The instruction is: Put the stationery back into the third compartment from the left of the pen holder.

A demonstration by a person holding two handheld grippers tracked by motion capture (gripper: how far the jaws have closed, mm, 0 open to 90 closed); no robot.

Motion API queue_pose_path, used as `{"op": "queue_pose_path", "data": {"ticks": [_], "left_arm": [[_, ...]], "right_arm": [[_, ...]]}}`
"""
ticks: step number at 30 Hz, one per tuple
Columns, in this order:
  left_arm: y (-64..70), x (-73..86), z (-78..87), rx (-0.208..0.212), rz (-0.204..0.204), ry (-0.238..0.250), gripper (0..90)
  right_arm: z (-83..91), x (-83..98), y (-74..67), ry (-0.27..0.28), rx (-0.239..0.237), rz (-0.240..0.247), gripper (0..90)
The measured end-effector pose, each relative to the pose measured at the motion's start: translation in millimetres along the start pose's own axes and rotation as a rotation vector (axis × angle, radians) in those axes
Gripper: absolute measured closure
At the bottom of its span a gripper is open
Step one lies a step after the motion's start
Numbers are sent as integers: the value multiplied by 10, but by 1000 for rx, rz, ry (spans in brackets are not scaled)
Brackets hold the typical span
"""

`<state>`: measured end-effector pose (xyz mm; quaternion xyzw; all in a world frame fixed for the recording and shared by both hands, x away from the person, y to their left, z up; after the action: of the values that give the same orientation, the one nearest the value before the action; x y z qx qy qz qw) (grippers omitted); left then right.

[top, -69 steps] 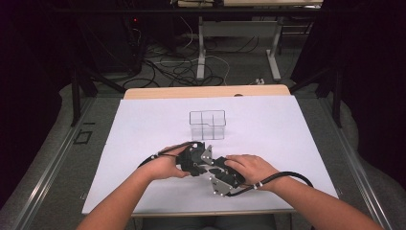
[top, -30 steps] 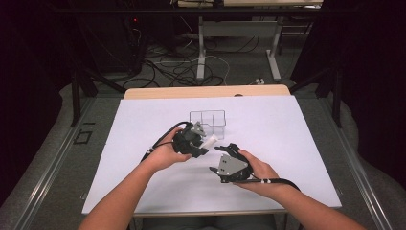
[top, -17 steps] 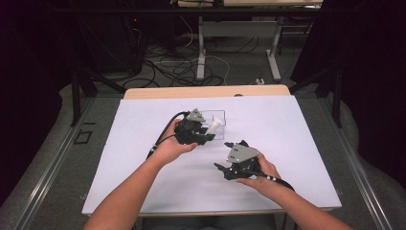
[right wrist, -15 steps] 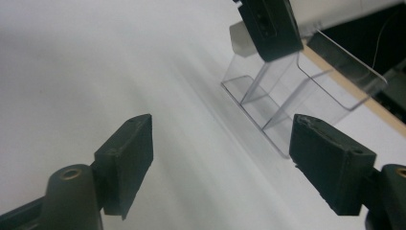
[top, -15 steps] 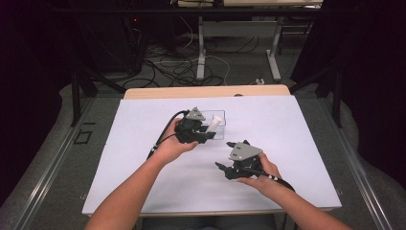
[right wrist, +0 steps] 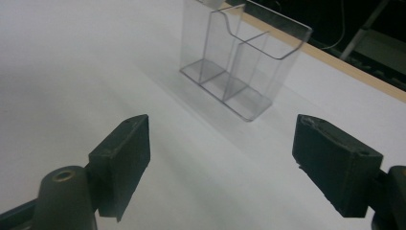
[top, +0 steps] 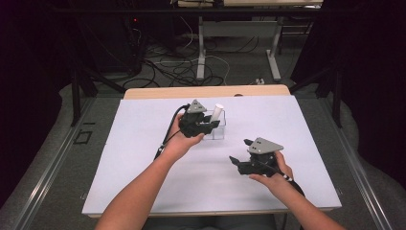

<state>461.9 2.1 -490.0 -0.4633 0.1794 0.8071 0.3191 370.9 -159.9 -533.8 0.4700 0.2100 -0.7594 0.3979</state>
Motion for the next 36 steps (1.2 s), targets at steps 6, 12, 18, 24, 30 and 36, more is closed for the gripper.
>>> {"op": "queue_pose_path", "data": {"ticks": [6, 12, 18, 24, 30, 36], "left_arm": [[-23, -6, -161, -31, 85, 25, 663], [-58, 15, -348, -67, 126, 61, 663], [-46, 21, -472, -95, 104, 83, 663], [-45, 70, -566, -119, 88, 73, 661], [-35, 115, -629, -128, 75, 73, 660], [-57, 146, -660, -135, 76, 57, 658]], "right_arm": [[86, 57, 196, 45, 51, -69, 203], [140, 141, 338, 73, 61, -196, 203], [152, 175, 379, 83, 49, -238, 202], [137, 185, 361, 78, 38, -241, 202], [121, 188, 337, 72, 27, -240, 203], [118, 183, 334, 78, 25, -245, 203]]}}
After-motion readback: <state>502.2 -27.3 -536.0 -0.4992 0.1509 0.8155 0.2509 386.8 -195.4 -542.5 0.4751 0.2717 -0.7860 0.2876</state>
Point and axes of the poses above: each handheld gripper's, and its own axes: z roughly backward along the jaws, x roughly out of its underside, y roughly to its right, the point moved 6 cm from there along -z, roughly forward along the jaws, and after that the axes turned 10 degrees about -x, right-handed, at the moved point
